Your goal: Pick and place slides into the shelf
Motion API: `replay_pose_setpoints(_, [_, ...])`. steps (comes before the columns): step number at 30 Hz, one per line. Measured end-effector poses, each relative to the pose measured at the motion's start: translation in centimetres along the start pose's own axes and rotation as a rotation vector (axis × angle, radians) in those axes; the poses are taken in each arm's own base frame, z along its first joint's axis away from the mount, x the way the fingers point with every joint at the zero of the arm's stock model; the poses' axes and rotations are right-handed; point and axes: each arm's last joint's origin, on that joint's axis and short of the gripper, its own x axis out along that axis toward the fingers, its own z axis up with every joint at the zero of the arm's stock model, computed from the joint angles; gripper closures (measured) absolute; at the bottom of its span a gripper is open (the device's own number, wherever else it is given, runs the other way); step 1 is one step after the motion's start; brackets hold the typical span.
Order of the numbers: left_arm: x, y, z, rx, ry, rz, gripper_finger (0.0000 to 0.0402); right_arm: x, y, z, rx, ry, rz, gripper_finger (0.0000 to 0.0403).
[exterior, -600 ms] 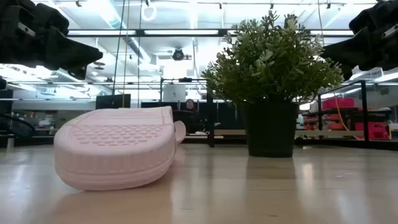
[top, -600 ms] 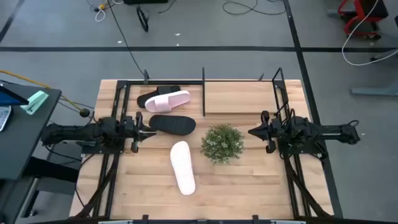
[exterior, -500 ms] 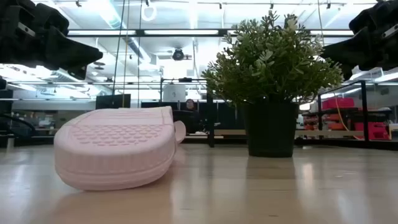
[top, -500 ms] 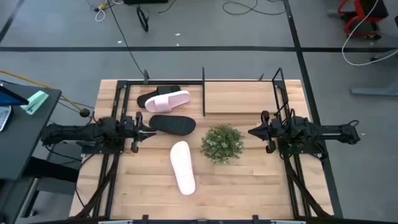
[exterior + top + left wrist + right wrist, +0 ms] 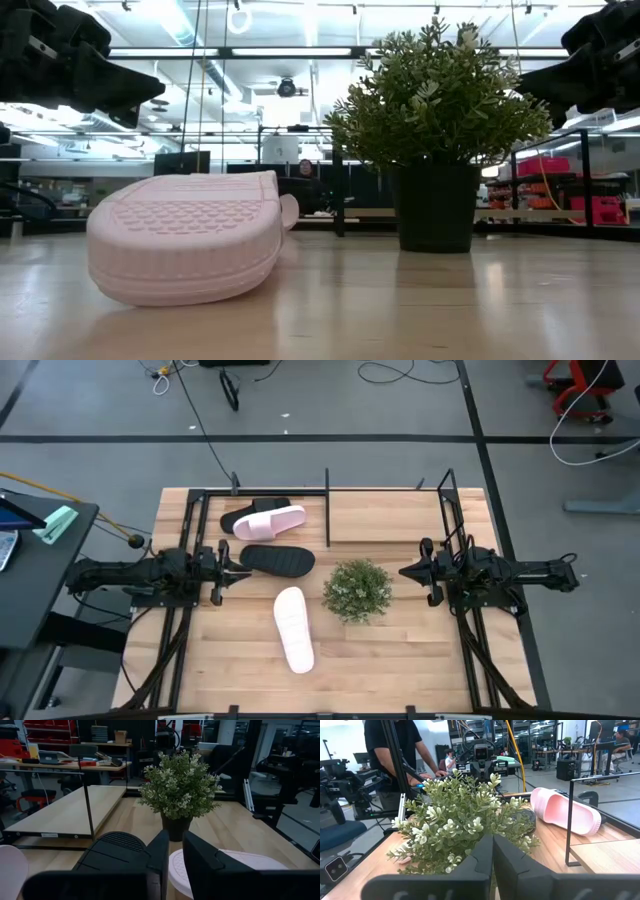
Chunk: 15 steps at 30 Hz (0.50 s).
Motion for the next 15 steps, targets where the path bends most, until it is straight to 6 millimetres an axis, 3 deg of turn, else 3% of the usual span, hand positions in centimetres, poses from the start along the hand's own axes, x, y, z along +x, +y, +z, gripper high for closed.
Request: replay_pose_setpoints(15, [0.00,0.00,0.00,0.000,0.000,0.000,0.0344,0.00,0.00,0.01,0.000,-0.001,0.000,0.0385])
